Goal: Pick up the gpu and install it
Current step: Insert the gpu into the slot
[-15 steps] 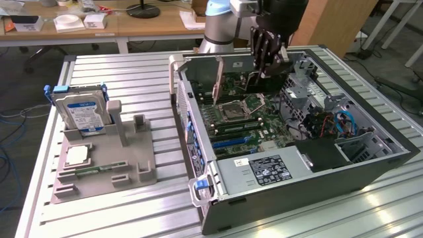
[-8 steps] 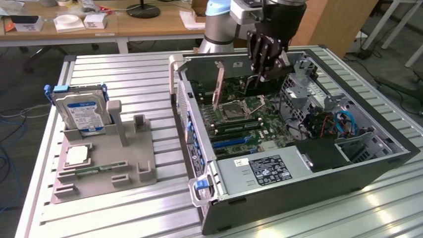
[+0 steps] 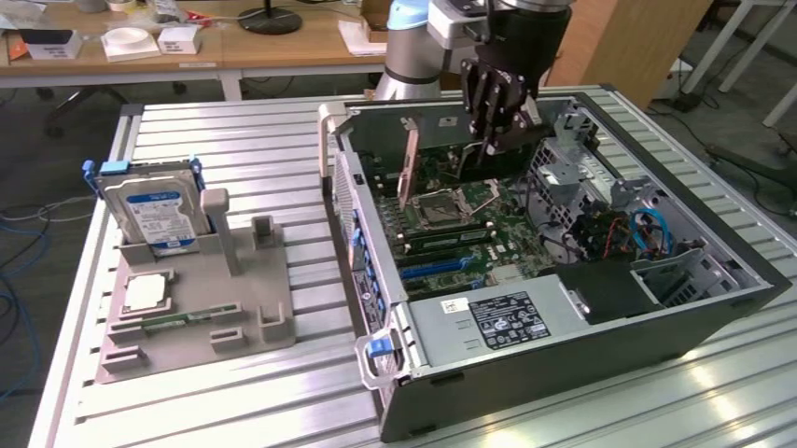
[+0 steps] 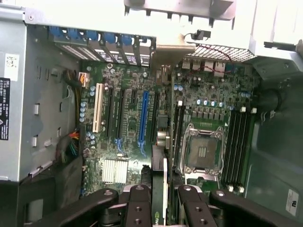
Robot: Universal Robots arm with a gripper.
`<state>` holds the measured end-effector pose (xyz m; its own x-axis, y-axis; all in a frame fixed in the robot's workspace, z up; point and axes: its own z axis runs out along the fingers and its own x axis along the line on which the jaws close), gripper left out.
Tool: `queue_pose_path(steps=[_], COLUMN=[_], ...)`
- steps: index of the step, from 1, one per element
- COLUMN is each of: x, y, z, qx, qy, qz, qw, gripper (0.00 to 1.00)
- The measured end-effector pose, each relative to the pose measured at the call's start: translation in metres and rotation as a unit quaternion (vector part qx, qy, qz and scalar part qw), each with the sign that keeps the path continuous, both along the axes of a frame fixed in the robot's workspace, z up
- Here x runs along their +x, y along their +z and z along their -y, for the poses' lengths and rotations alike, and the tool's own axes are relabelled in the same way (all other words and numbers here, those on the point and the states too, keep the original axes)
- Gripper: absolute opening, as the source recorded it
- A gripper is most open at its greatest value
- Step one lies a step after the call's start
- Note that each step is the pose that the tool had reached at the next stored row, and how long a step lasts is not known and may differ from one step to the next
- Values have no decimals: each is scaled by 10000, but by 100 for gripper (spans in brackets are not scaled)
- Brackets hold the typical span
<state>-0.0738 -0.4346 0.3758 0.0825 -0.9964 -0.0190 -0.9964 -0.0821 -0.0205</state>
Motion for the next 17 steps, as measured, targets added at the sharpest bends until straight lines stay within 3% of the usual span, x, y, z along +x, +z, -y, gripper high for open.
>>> queue_pose_path(steps=[7, 17], x=[-6, -33], y=[-74, -166], z=[0, 9], qx=[-4, -4], qy=[-375, -416], qz=[8, -3], qw=[9993, 9991], gripper=[26, 26])
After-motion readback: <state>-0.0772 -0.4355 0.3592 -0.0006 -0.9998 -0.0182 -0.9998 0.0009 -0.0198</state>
